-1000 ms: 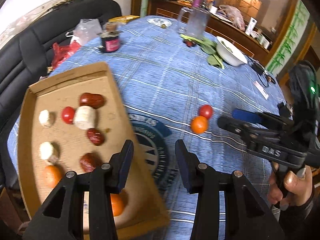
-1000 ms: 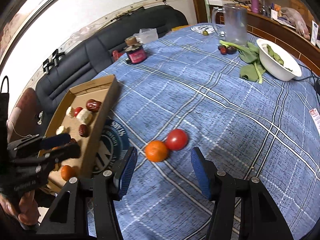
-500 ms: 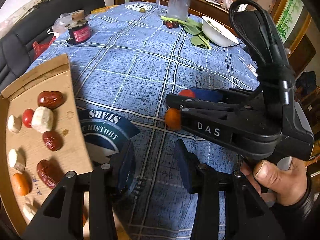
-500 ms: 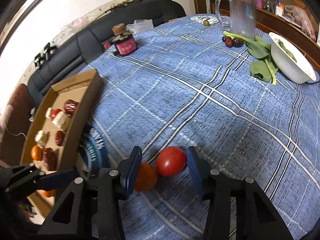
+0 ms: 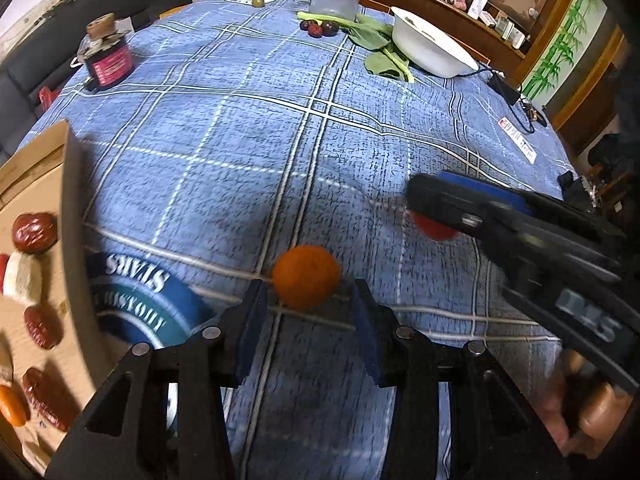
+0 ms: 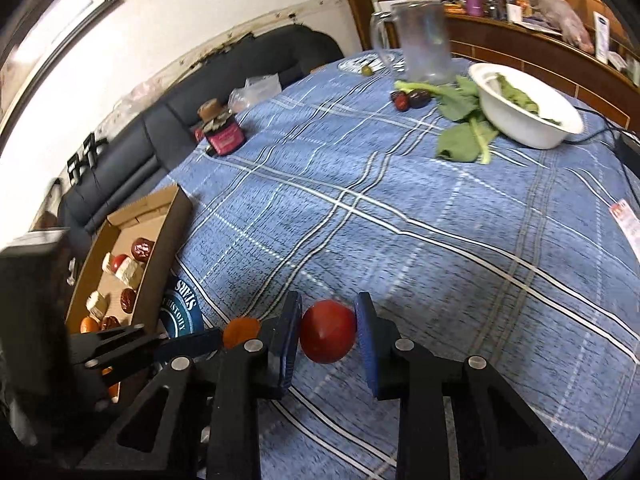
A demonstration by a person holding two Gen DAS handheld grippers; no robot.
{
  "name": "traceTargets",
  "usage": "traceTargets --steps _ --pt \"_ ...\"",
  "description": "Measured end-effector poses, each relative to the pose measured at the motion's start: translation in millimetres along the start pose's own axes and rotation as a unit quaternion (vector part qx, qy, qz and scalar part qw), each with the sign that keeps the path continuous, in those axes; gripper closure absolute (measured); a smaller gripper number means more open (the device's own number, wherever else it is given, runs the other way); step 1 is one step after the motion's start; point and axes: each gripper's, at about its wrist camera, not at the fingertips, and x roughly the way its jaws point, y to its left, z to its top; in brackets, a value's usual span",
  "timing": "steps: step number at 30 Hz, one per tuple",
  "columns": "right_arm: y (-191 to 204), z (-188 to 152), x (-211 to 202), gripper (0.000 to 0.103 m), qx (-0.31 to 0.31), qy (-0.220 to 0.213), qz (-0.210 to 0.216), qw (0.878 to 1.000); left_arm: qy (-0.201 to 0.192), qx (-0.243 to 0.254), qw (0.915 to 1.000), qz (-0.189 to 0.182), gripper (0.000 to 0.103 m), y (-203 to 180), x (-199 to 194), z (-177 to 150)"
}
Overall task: Organize fruits
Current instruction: 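Grasp a mandarin with the left tool while the right tool grasps a red tomato, then carry the mandarin and the tomato in both tools over the tray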
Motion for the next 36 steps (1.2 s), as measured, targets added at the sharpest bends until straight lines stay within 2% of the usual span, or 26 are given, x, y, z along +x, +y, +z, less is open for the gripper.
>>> traceTargets --steps 3,5,8,16,36 --pt "-7 -4 -8 0.075 0.008 -0.004 -0.003 1.000 -0.013 0.012 0.9997 0.016 0.063 -8 3 3" --pt "-11 -7 -12 0.075 0.012 -0.005 -0.006 1.000 -0.017 0.017 0.9995 0.023 0.074 -9 3 3" --pt "-14 -12 -19 0.075 0.017 -0.010 -0.008 1.000 -0.019 0.019 0.9995 0.015 0.075 -11 1 1" --pt "-10 -17 -44 0.075 0.014 -0.028 -0.007 0.999 -0.063 0.037 0.9963 0.045 0.075 -16 -34 -10" --pt "45 -23 -77 0.075 -0.033 -0.049 0.004 0.998 -0.122 0.026 0.9897 0.070 0.075 10 -99 -45"
